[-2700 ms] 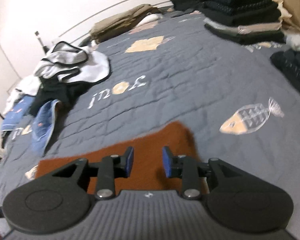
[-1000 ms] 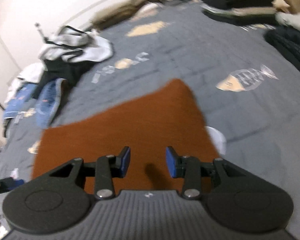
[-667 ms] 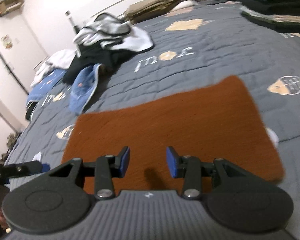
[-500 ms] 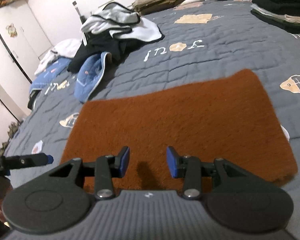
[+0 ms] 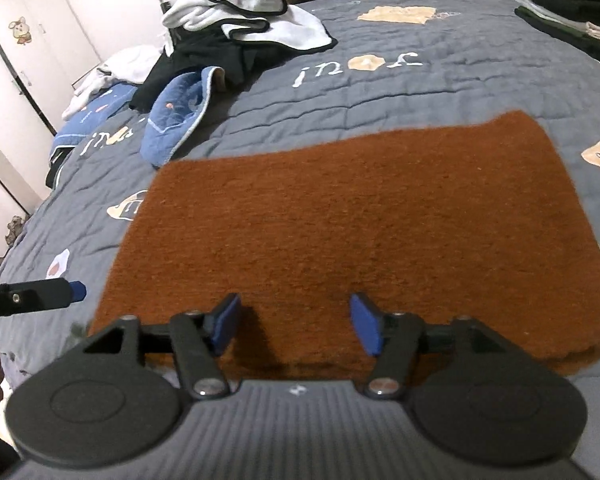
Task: Fold clothes
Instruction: 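Bring the open left gripper to the garment's folded corner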
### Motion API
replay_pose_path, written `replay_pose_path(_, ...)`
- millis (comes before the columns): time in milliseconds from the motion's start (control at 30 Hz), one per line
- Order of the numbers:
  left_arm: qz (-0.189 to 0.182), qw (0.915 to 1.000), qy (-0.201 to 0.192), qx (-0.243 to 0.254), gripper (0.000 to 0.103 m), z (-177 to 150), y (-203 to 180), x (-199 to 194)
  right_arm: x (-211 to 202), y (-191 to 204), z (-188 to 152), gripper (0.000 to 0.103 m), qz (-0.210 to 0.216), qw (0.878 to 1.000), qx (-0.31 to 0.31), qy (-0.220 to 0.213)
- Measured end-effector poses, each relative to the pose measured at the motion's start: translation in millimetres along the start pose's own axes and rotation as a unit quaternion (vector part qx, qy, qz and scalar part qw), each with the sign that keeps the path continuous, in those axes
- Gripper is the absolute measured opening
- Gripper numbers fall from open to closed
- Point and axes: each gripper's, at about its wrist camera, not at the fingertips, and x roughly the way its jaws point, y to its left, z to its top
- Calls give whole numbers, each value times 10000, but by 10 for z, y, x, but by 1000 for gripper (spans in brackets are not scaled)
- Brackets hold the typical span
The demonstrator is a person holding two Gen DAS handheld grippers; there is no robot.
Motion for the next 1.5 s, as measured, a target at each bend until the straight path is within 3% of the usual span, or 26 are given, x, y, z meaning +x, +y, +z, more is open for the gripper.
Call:
replay_pose_path(200,304,9989,-90,334,89,-8,-89,13,-94,57,32,65,-14,9999,-57,-153)
replay_pose_path(500,271,9984,-55,486,89,-12,-156,67,46,15,-4,68,-54,9999,-87,-32)
replay_pose_path(967,182,9997,-182,23,89,44,10,-25,60,26,20,73,-30,10000,36,1)
replay_pose_path(1067,230,9997,-65,-58,87,20,61,16,62,21,28,73,-17,10000,92,16)
replay_pose_path(1233,246,9991,173,-297,67,-19,165,115,63,2,47,73,16,9998,205,47)
replay_pose_path(1500,221,9980,393,-442,63,-85,223,285,51,-41,65,73,102,9994,321,56)
